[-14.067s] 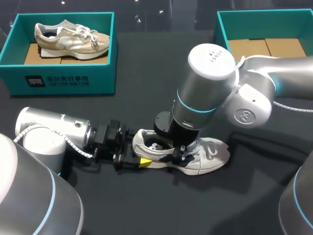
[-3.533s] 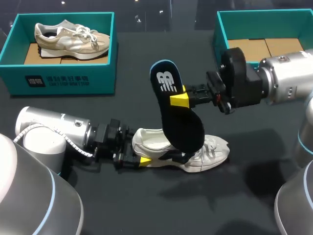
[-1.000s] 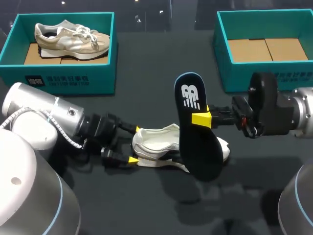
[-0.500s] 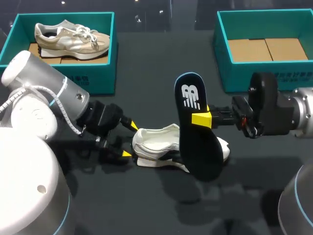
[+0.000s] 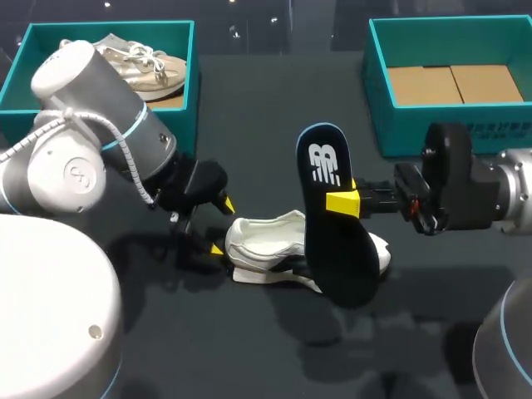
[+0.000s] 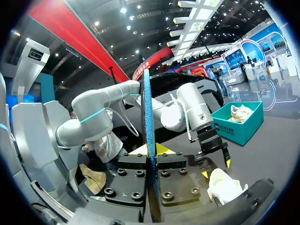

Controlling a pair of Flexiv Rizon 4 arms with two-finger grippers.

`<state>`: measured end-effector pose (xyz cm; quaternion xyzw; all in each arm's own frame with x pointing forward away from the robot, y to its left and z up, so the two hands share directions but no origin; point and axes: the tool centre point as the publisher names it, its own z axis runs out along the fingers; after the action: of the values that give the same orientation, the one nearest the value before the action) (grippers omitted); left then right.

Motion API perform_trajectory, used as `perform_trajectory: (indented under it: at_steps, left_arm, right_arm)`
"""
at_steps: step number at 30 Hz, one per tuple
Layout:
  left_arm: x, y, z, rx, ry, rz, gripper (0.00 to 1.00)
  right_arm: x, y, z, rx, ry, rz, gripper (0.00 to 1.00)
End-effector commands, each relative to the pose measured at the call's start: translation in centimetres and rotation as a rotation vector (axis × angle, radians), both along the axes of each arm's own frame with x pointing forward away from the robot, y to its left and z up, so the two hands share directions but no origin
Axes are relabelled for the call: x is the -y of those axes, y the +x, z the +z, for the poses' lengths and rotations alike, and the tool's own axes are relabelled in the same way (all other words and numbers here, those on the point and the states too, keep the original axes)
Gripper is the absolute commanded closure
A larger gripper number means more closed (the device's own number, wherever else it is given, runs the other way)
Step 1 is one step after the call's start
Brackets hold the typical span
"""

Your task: Take the shoe out of the shoebox, open the shoe tongue, remove and reinsert the insole, then place the shoe into the shoebox

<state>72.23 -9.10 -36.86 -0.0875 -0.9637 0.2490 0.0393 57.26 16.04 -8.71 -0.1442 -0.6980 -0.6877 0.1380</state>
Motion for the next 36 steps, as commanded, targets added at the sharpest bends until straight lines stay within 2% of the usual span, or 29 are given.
perform_trajectory:
  at_steps: [1,11,21,26,36]
  left_arm:
    - [1.2,0.9,0.5,0.05,0.254,-0.03,0.0]
    - [1.9,1.4,1.2,0.097,0.384,-0.07,0.0]
    - [1.4,0.3,1.5,0.081,0.404,-0.062,0.0]
    - [1.1,0.3,1.6,0.08,0.391,-0.008,0.0]
    - [1.1,0.3,1.6,0.08,0.391,-0.008,0.0]
  right_arm:
    - [-0.1,-0.1,0.0,0.0,-0.001,-0.003,1.0]
    - [-0.1,-0.1,0.0,0.0,-0.001,-0.003,1.0]
    - [-0.1,-0.1,0.0,0.0,-0.001,-0.003,1.0]
    - [-0.1,-0.1,0.0,0.0,-0.001,-0.003,1.0]
    - [-0.1,-0.1,0.0,0.0,-0.001,-0.003,1.0]
